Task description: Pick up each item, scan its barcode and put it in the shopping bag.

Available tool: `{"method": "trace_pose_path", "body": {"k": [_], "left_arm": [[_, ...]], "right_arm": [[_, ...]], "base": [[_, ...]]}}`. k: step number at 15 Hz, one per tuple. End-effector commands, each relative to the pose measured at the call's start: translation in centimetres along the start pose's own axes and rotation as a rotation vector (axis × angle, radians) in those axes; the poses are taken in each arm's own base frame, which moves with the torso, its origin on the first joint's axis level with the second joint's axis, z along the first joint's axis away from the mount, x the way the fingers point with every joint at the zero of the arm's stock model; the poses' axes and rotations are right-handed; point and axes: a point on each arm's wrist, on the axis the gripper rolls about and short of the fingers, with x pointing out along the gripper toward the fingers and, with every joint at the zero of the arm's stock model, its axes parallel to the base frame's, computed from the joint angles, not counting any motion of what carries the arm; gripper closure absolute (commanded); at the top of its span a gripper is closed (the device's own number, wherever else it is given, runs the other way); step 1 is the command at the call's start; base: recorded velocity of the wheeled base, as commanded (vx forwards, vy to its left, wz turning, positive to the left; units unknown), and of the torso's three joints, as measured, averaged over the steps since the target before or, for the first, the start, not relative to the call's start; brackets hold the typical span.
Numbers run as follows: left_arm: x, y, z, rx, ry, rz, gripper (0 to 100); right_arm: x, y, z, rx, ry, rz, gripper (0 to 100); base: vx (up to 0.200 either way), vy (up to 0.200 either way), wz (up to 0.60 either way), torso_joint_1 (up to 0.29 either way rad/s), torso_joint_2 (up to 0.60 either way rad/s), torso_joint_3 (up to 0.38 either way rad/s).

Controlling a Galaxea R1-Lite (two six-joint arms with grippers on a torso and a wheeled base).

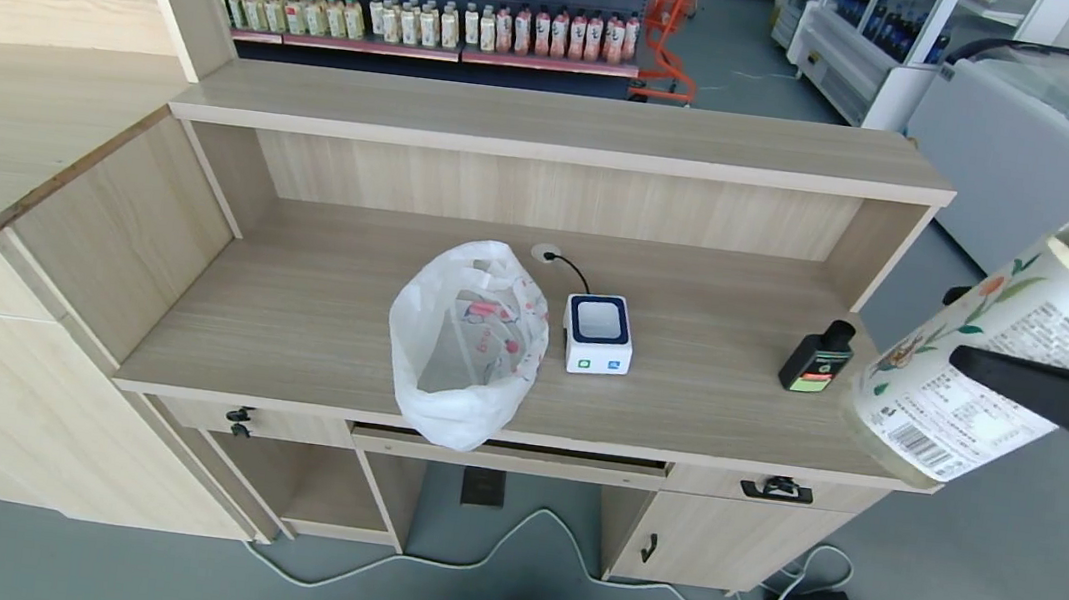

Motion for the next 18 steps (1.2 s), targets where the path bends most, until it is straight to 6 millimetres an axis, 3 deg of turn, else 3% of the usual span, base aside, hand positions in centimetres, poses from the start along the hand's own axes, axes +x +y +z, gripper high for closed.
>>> {"method": "trace_pose_path", "body": {"k": [1,4,6,12,18], "left_arm": [[0.0,0.0,0.0,0.0,0.0,0.0,0],[0.0,0.0,0.0,0.0,0.0,-0.001,0],[0.0,0.0,0.0,0.0,0.0,-0.001,0],[0.0,0.0,0.0,-0.002,0.003,-0.009,0],[0.0,0.0,0.0,0.0,0.001,-0.006,0]], "right_arm": [[0.2,-5.2,-3.8,-0.089,0.101,-0.21,100],[1.6,-10.5,-6.9,-0.322,0.008,-0.323,100],[2.6,-12.7,-8.5,-0.403,-0.06,-0.346,100],[6.1,-16.1,-9.3,-0.579,-0.114,-0.32,100],[8.1,-15.6,-9.3,-0.579,-0.141,-0.276,100]], "base": [[0.0,0.0,0.0,0.0,0.0,0.0],[0.0,0.0,0.0,0.0,0.0,0.0],[0.0,0.0,0.0,0.0,0.0,0.0],[0.0,0.0,0.0,0.0,0.0,0.0],[0.0,0.0,0.0,0.0,0.0,0.0]]}}
